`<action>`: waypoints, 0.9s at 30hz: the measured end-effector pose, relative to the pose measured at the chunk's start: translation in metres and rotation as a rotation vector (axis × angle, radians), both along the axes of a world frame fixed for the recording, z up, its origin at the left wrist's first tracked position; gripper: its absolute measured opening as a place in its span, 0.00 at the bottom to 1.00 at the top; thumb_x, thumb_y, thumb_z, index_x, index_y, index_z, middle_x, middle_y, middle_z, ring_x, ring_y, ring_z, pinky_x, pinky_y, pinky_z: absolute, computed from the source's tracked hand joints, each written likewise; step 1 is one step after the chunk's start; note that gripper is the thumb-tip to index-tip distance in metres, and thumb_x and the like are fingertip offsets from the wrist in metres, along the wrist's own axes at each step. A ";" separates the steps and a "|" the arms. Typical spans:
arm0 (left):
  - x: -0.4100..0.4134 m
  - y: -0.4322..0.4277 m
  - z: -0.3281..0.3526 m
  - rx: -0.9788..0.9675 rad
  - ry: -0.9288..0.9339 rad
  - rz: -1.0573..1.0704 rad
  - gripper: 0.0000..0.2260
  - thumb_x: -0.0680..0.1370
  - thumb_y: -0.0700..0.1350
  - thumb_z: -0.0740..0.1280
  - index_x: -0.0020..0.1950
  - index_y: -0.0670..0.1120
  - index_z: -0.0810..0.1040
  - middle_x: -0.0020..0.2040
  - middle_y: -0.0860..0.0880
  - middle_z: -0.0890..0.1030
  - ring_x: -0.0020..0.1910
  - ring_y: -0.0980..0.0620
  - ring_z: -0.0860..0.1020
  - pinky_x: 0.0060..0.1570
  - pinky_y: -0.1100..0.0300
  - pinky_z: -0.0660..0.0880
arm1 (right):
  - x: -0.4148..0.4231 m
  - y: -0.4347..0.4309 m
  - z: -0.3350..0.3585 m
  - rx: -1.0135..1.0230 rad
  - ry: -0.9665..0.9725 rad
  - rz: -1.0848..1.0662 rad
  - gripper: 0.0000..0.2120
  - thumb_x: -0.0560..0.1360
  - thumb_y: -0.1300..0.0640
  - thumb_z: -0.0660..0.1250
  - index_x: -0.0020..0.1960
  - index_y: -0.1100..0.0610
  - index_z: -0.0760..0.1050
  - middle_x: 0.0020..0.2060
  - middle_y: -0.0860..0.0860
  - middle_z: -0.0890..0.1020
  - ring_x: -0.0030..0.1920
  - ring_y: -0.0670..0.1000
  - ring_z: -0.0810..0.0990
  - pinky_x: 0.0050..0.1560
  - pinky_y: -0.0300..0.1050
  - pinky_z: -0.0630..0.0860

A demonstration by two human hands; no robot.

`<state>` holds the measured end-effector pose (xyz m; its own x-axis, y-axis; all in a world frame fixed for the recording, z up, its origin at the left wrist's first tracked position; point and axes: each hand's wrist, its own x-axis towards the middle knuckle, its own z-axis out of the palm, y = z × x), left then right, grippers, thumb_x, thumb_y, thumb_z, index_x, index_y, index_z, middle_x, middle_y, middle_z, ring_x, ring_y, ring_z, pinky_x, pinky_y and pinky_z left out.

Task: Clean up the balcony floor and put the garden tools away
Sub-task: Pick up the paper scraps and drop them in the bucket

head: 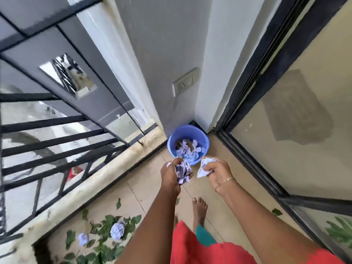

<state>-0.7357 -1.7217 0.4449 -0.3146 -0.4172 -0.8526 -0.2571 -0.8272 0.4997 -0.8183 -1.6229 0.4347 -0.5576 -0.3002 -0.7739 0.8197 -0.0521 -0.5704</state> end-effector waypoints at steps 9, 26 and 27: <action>-0.085 -0.063 -0.152 -0.029 -0.136 -0.143 0.06 0.73 0.37 0.67 0.37 0.41 0.73 0.32 0.41 0.73 0.19 0.47 0.73 0.19 0.64 0.69 | -0.071 -0.058 -0.155 0.104 -0.014 0.059 0.12 0.70 0.79 0.59 0.38 0.63 0.73 0.23 0.48 0.79 0.26 0.48 0.77 0.28 0.37 0.76; -0.091 -0.092 -0.199 -0.935 -0.320 -1.436 0.27 0.77 0.55 0.64 0.68 0.38 0.66 0.66 0.38 0.70 0.66 0.39 0.67 0.62 0.52 0.64 | -0.086 -0.057 -0.176 0.453 0.161 0.242 0.05 0.75 0.60 0.64 0.41 0.53 0.71 0.37 0.53 0.75 0.35 0.47 0.71 0.37 0.39 0.67; -0.088 -0.088 -0.190 -1.027 -0.290 -1.518 0.26 0.77 0.55 0.64 0.68 0.39 0.67 0.66 0.39 0.69 0.66 0.39 0.67 0.61 0.51 0.65 | -0.077 -0.048 -0.168 0.527 0.244 0.344 0.02 0.74 0.61 0.65 0.44 0.56 0.74 0.40 0.54 0.77 0.37 0.50 0.73 0.39 0.39 0.69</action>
<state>-0.8233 -1.8101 0.2552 -0.7752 -0.2765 -0.5680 -0.5552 0.7270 0.4039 -0.8950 -1.6705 0.2668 -0.6751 -0.1091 -0.7296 0.5842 0.5249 -0.6190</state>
